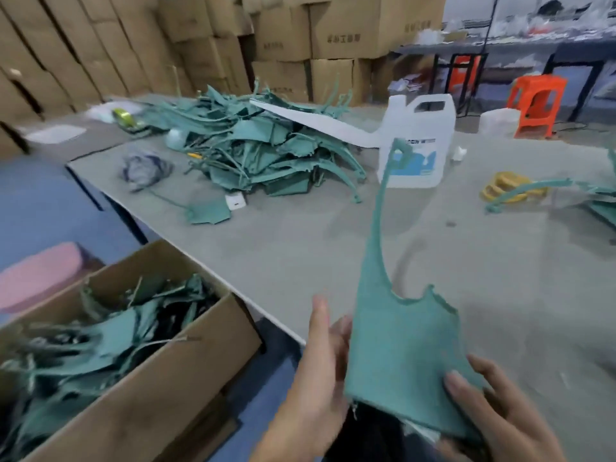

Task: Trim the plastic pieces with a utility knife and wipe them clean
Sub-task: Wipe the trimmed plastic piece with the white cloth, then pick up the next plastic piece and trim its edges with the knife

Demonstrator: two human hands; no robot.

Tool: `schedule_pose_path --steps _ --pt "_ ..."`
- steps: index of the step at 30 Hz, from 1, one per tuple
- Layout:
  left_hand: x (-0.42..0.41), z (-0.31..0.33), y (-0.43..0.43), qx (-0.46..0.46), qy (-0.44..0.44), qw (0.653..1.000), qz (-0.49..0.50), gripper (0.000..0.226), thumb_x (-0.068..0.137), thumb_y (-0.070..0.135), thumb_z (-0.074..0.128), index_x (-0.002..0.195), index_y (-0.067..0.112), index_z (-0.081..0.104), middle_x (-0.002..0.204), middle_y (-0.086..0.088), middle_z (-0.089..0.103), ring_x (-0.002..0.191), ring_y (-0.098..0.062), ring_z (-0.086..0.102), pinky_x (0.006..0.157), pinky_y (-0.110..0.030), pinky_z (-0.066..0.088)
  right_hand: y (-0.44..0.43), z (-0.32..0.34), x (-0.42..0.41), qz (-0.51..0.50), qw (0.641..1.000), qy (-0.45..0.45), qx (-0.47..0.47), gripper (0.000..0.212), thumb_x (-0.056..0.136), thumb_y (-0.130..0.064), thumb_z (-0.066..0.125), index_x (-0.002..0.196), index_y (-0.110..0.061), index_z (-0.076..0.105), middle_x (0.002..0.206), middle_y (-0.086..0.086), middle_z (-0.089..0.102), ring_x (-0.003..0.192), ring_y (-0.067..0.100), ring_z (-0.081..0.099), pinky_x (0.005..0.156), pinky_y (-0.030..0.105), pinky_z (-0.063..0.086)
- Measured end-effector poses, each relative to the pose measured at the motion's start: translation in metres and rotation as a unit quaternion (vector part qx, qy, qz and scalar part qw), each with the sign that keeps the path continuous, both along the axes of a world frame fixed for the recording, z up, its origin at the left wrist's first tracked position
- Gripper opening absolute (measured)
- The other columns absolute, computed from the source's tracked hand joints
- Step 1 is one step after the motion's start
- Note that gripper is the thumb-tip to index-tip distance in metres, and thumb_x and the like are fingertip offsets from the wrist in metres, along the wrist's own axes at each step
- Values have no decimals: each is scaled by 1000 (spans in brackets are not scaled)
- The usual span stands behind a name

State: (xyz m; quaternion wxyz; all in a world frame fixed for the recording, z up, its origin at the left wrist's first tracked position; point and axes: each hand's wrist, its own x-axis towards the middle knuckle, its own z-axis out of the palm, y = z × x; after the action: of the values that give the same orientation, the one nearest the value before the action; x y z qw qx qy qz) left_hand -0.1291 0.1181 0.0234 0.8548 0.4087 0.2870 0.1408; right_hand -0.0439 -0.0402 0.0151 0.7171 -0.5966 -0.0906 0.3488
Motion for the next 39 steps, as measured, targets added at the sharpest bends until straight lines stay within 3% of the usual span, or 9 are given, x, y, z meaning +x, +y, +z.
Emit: schedule_pose_path --steps 3,6,11,14,18,24,30,34,39 --pt "-36 -23 19 176 67 982 -1 35 97 38 59 111 8 70 79 -12 70 56 -23 61 51 -30 52 21 -6 0 43 995 -79 -34 25 78 -10 71 100 -21 75 85 13 77 55 26 70 45 25 54" --pt "-70 -41 49 160 89 976 119 23 94 23 61 104 7 73 77 -9 71 53 -17 59 40 -26 47 42 -15 -4 79 988 -127 -44 44 74 -15 69 118 -25 67 88 2 75 70 20 71 64 35 61" --pt "-112 -62 156 112 99 914 376 19 103 14 53 111 4 67 111 -7 72 74 -10 69 48 -23 53 36 -31 10 73 987 -138 -44 32 89 3 59 112 -15 70 87 17 72 67 20 69 62 29 60" --pt "-125 -67 232 73 103 884 451 49 104 30 53 142 1 46 149 -10 49 117 -20 60 81 -35 60 23 -34 13 64 987 -132 -56 29 93 12 51 103 -8 70 81 18 73 62 17 69 54 24 58" --pt "-130 -89 264 130 265 876 383 68 102 50 50 157 15 28 161 -4 30 142 -26 38 110 -47 42 5 -38 20 44 986 -149 -68 27 94 18 43 101 2 63 73 16 71 55 14 66 49 20 55" --pt "-89 -118 199 271 225 880 318 17 101 17 57 108 16 73 104 -8 75 86 -15 68 83 -31 54 -35 -45 54 -125 938 -277 -169 18 84 -12 62 99 -14 73 83 11 77 71 6 71 72 16 56" --pt "-30 -105 116 364 145 891 229 25 101 8 56 91 24 72 85 14 76 69 3 68 65 -6 52 -155 -24 140 -270 748 -461 -395 30 96 -52 58 106 -26 70 98 0 66 93 22 58 88 42 47" --pt "22 -94 62 398 81 901 152 17 100 7 53 107 10 68 79 18 74 69 2 65 71 -7 50 -223 -27 199 -325 651 -374 -575 59 83 -58 60 132 -26 59 137 18 53 130 41 45 109 55 35" --pt "85 -72 -18 443 12 896 40 25 95 3 61 89 24 72 79 13 76 68 2 68 74 -8 50 -256 -42 231 -250 683 -273 -630 64 85 -59 70 139 -31 51 139 18 52 130 41 49 106 49 40"
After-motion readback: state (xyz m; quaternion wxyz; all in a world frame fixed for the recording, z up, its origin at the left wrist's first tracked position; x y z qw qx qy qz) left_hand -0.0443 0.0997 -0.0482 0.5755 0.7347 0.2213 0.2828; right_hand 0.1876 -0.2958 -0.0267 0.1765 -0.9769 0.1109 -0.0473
